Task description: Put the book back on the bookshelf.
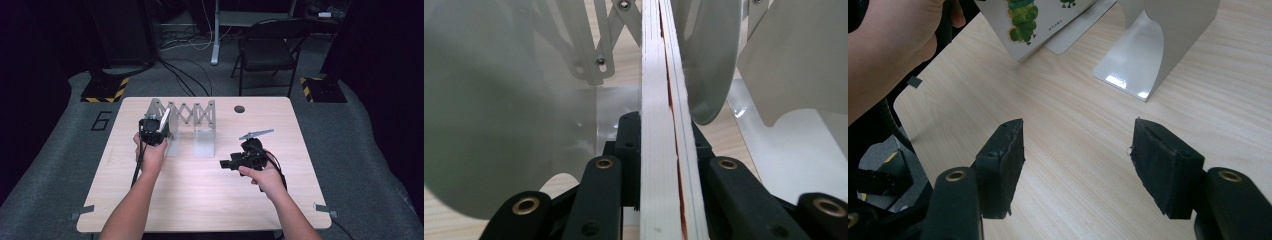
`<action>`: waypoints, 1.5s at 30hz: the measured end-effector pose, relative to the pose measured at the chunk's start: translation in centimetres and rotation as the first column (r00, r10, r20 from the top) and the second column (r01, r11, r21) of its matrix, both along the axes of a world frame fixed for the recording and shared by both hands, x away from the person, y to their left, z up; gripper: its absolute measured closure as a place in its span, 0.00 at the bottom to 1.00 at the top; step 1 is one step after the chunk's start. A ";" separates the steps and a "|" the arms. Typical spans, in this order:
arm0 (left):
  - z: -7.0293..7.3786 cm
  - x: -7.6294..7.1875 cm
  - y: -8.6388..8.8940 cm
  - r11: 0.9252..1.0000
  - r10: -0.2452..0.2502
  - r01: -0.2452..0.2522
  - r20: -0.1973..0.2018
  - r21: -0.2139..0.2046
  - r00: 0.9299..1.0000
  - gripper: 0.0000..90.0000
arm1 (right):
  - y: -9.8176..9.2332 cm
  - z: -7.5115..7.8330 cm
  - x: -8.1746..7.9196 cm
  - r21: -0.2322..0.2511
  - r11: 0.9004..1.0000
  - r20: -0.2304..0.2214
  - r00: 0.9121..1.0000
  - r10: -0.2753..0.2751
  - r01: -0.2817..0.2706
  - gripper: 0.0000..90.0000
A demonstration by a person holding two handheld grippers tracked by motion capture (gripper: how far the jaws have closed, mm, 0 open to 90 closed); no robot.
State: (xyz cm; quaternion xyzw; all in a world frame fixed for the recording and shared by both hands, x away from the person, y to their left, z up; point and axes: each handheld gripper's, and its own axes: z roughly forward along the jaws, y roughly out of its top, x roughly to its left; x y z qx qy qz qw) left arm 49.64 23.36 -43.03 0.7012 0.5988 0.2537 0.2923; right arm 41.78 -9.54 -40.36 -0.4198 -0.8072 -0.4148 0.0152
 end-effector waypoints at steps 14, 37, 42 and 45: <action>-0.4 0.4 -0.5 0.999 0.041 -0.041 0.013 -0.006 0.999 0.84 | 0.0 -0.1 0.1 -0.001 1.000 0.002 1.000 0.006 -0.006 0.42; -0.1 0.2 -0.1 1.000 0.021 -0.021 -0.015 0.004 1.000 0.82 | 0.0 -0.1 0.1 -0.003 1.000 0.003 1.000 0.005 -0.005 0.42; 0.1 0.1 -0.1 1.000 0.020 -0.020 -0.010 -0.007 1.000 0.81 | 0.0 -0.1 0.1 -0.006 1.000 0.002 1.000 0.007 -0.007 0.42; 0.3 0.0 0.1 1.000 0.013 -0.013 -0.008 -0.008 1.000 0.81 | 0.0 -0.1 0.1 -0.004 1.000 0.003 1.000 0.005 -0.005 0.42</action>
